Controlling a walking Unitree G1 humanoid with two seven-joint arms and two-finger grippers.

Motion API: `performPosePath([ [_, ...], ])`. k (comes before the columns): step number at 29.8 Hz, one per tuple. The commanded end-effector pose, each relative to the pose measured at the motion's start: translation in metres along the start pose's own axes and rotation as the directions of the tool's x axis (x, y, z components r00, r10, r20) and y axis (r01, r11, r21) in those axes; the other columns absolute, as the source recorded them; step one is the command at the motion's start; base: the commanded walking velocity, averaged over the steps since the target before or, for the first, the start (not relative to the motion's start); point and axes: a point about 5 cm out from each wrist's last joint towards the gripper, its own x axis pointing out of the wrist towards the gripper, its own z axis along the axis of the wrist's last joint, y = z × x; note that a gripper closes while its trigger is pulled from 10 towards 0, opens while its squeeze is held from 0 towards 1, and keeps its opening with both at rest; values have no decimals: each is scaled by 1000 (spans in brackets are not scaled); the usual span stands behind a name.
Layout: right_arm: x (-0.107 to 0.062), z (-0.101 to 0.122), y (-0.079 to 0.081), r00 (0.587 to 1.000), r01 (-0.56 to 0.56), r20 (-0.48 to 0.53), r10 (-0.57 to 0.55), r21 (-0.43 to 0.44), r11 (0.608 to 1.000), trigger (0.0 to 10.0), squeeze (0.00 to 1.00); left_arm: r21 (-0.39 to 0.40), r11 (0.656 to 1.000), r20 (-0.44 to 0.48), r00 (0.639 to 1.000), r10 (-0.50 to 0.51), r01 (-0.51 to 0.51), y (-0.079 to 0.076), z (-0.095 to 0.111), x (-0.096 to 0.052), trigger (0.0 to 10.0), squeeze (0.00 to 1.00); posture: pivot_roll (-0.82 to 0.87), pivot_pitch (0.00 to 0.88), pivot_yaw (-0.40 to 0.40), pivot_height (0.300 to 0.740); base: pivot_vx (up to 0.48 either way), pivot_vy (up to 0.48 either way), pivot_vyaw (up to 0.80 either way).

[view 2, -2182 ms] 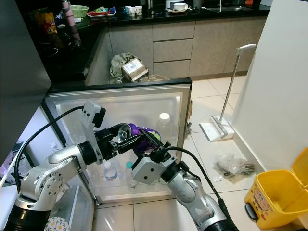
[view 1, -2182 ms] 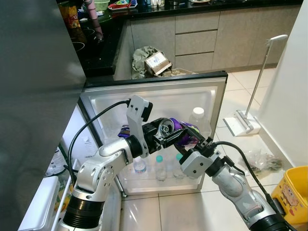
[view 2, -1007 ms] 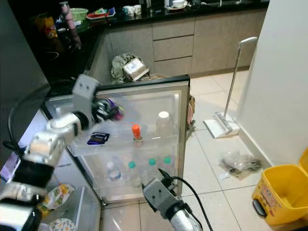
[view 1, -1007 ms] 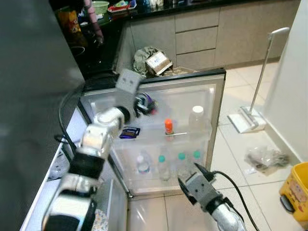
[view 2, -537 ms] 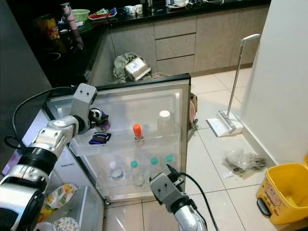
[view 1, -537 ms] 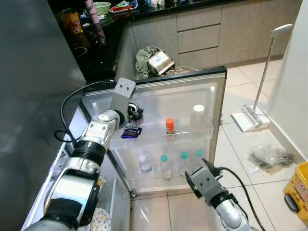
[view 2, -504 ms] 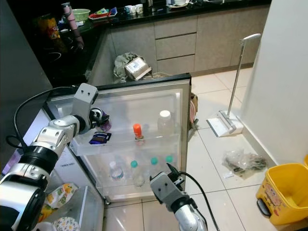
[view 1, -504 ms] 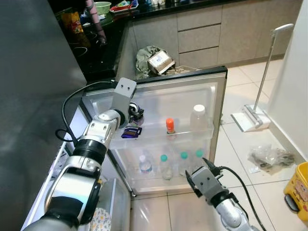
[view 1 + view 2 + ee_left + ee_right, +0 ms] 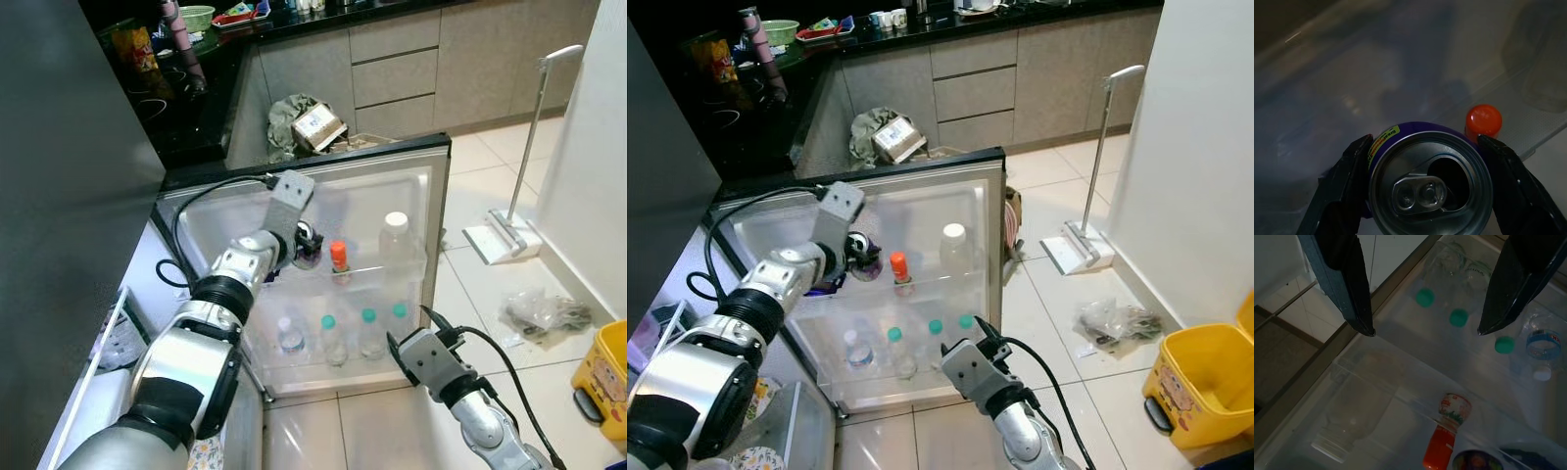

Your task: Restocking fridge

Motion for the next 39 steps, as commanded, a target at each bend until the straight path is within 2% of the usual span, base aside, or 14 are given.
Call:
performPosePath([
  [1, 1, 3, 3, 1000, 1, 21, -1, 10, 1000, 10000, 0, -11, 1000, 28, 1000, 13, -12, -2, 6, 2, 10000, 0, -126, 37, 166, 740, 0, 0, 0],
  [9, 1, 4, 4, 1000, 1, 25, -1, 11, 1000, 10000, 0, 12, 1000, 9, 1000, 11, -11, -10, 0, 5, 10000, 0, -133, 41, 168, 740, 0, 0, 0],
  [13, -1, 4, 3, 1000, 5, 29, -5, 10, 1000, 10000, 0, 81, 994, -17, 997, 70, -69, -10, -9, 5, 10000, 0, -139, 50, 171, 740, 0, 0, 0],
  [16, -2, 4, 2, 1000, 9, 30, -9, 8, 1000, 10000, 0, 89, 991, -24, 994, 107, -104, -9, -13, 5, 10000, 0, -140, 58, 171, 740, 0, 0, 0],
  [26, -2, 6, 1, 999, 8, 41, -8, 3, 1000, 10000, 0, 36, 993, -100, 988, 117, -114, -10, -35, 4, 10000, 0, -148, 84, 167, 740, 0, 0, 0],
  [32, -2, 7, -1, 999, 4, 48, -4, -2, 1000, 10000, 0, -30, 985, -160, 974, 162, -169, -5, -54, 1, 10000, 8, -150, 96, 158, 740, 0, 0, 0],
  [33, -3, 7, -1, 999, 3, 49, -3, -4, 1000, 10000, 0, -44, 984, -162, 973, 162, -171, -5, -55, 1, 10000, 235, -150, 96, 157, 740, 0, 0, 0],
  [35, -3, 7, -2, 999, 2, 49, -2, -4, 1000, 10000, 0, -53, 984, -162, 974, 160, -171, -5, -55, 1, 10000, 235, -150, 96, 157, 740, 0, 0, 0],
  [36, -3, 7, -2, 999, 2, 49, -2, -5, 1000, 10000, 0, -57, 984, -163, 974, 159, -171, -5, -55, 1, 10000, 1000, -150, 97, 156, 740, 0, 0, 0],
  [39, -2, 7, -2, 999, 2, 51, -1, -6, 1000, 10000, 0, -65, 985, -157, 976, 149, -161, -5, -55, 1, 10000, 1000, -152, 96, 157, 740, 0, 0, 0],
])
